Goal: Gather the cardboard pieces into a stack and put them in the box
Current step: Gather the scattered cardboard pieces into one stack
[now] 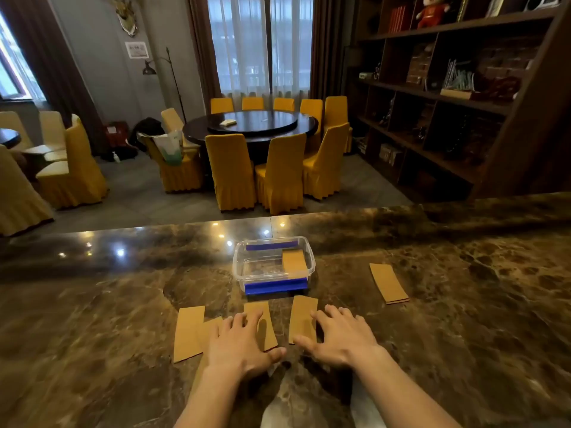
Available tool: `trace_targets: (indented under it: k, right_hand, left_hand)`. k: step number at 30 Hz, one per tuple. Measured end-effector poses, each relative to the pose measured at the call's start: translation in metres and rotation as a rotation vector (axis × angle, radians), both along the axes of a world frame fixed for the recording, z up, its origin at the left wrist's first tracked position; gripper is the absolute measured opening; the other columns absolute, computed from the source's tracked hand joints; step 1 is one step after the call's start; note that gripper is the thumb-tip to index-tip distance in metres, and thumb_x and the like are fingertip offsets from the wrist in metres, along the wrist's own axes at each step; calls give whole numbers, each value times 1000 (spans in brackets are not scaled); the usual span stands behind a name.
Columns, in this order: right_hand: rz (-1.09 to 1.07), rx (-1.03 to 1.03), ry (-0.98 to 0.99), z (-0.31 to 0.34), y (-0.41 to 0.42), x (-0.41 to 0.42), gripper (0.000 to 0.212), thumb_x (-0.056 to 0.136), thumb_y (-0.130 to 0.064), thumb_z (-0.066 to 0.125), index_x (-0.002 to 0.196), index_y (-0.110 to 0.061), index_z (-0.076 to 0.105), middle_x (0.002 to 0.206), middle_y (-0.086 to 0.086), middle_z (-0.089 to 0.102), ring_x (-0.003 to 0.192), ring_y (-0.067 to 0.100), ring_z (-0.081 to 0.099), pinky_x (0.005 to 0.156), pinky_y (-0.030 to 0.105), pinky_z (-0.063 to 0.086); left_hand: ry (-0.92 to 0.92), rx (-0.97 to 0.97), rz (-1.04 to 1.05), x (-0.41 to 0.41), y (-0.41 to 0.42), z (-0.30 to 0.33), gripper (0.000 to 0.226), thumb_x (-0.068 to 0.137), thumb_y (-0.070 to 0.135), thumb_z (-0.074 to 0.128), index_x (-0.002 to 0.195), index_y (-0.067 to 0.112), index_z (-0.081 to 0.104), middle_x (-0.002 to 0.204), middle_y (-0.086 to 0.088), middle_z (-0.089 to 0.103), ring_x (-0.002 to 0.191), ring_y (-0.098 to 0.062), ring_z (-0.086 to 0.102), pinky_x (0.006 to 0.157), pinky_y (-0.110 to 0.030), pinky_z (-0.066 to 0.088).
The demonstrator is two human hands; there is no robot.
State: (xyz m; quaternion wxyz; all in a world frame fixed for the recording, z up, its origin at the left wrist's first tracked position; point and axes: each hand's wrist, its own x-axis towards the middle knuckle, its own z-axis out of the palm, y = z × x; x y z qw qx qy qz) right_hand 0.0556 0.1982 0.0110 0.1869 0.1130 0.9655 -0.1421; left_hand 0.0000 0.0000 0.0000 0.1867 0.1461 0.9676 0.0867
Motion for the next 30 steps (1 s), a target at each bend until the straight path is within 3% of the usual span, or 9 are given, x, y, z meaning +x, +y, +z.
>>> trace_targets:
  k: [6, 11, 18, 21, 24, 27, 30]
  right_hand:
    - [19, 10, -32, -16, 4, -6, 87, 82, -82, 31, 154, -33, 28, 167, 6, 20, 152, 32, 17, 122, 57, 16]
    - [21, 15, 49, -27, 11, -8, 56, 99, -57, 31, 148, -31, 41, 160, 6, 33, 148, 31, 25, 120, 53, 25]
    - [68, 36, 119, -36, 20, -7, 43, 102, -37, 37, 143, -30, 46, 152, 5, 39, 139, 30, 34, 112, 48, 35]
    - [70, 22, 132, -36, 24, -8, 39, 101, -33, 41, 138, -27, 52, 148, 4, 42, 136, 29, 37, 110, 47, 38]
    - [41, -28, 178, -34, 31, -10, 33, 100, -33, 46, 129, -24, 58, 138, 1, 50, 128, 26, 43, 104, 44, 44]
    - [-73, -123, 314, -31, 40, -12, 30, 95, -33, 57, 125, -26, 53, 126, -3, 55, 119, 21, 53, 95, 39, 52]
    - [-205, -242, 423, -29, 46, -12, 46, 91, -29, 67, 132, -31, 45, 129, -7, 56, 122, 16, 56, 95, 37, 52]
  left_hand:
    - [100, 51, -35, -4, 15, -12, 90, 84, 77, 52, 158, 34, 26, 165, 0, 33, 155, -26, 24, 129, -47, 19]
    - [167, 122, -111, -5, 39, -21, 68, 89, 62, 59, 149, 31, 44, 154, 4, 48, 147, -20, 33, 125, -40, 26]
    - [233, 111, -77, -3, 78, -33, 66, 87, 63, 59, 144, 31, 47, 141, 3, 60, 135, -19, 47, 118, -36, 35]
    - [251, 120, -85, -2, 92, -36, 65, 88, 53, 64, 146, 30, 43, 143, 2, 58, 134, -20, 47, 114, -35, 38]
    - [218, 211, -53, -2, 98, -37, 68, 85, 44, 72, 145, 34, 40, 143, 3, 53, 130, -19, 49, 110, -33, 42]
    - [135, 371, -64, -3, 100, -32, 66, 82, 37, 77, 137, 44, 39, 139, 9, 51, 119, -14, 58, 103, -36, 52]
    - [62, 521, -69, -4, 97, -26, 61, 85, 16, 74, 129, 46, 44, 128, 18, 54, 115, -5, 58, 103, -34, 53]
